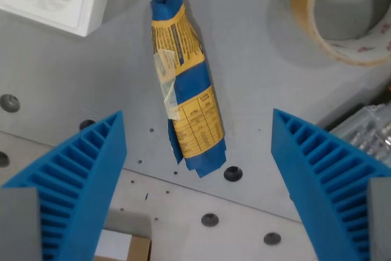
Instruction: Pick up the blue bag
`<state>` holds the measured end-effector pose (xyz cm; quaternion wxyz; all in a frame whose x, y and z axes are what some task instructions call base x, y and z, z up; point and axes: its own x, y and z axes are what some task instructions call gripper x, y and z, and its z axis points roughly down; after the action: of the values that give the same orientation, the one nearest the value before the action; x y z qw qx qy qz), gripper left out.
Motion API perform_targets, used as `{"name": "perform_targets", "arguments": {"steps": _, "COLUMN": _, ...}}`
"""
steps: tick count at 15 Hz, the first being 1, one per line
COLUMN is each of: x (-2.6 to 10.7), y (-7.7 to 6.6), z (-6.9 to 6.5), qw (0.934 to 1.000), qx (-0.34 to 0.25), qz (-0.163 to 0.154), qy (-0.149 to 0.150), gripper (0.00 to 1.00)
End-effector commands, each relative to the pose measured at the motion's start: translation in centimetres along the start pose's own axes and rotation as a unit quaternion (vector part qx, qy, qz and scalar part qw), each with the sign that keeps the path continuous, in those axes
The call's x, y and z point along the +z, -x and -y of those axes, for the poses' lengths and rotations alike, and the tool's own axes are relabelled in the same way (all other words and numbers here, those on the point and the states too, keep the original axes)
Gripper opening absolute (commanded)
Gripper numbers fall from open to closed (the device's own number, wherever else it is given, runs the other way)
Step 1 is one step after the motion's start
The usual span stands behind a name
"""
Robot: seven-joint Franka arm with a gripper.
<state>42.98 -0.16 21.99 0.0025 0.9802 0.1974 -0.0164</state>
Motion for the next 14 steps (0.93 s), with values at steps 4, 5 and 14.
{"name": "perform_targets", "arguments": {"steps": 4, "x": 3.4, "y": 1.1, "z": 1.1, "qw": 0.9964, "qx": -0.062, "qz": -0.045, "qy": 0.038, "gripper": 1.0}}
{"name": "perform_targets", "arguments": {"steps": 5, "x": 3.9, "y": 1.1, "z": 1.2, "qw": 0.9963, "qx": -0.063, "qz": -0.044, "qy": 0.038, "gripper": 1.0}}
{"name": "perform_targets", "arguments": {"steps": 14, "x": 6.5, "y": 1.2, "z": 1.5, "qw": 0.9966, "qx": -0.065, "qz": -0.035, "qy": 0.037, "gripper": 1.0}}
